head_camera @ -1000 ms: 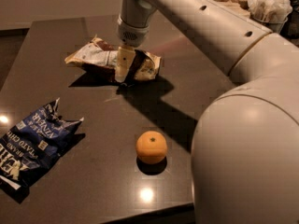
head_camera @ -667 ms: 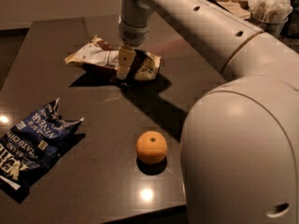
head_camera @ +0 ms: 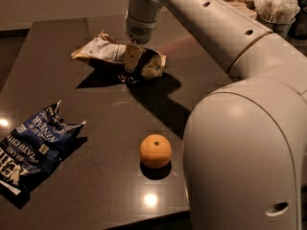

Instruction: Pick brown chip bag

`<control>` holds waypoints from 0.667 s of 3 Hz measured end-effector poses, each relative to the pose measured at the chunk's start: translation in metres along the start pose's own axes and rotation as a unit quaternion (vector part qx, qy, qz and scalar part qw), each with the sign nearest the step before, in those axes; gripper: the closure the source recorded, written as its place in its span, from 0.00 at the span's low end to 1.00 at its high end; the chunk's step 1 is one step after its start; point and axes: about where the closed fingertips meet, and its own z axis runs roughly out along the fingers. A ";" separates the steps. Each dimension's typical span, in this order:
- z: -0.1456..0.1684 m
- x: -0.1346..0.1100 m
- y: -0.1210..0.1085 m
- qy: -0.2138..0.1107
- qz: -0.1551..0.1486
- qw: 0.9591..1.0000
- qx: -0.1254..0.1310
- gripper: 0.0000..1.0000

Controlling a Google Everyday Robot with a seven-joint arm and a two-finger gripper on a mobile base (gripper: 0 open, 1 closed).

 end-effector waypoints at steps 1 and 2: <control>-0.036 -0.002 0.013 -0.026 -0.045 0.998 -0.018 0.87; -0.077 -0.009 0.023 -0.048 -0.098 0.994 -0.019 1.00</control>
Offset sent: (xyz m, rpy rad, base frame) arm -0.0649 -0.0279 0.1349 0.0675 -0.0302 0.3613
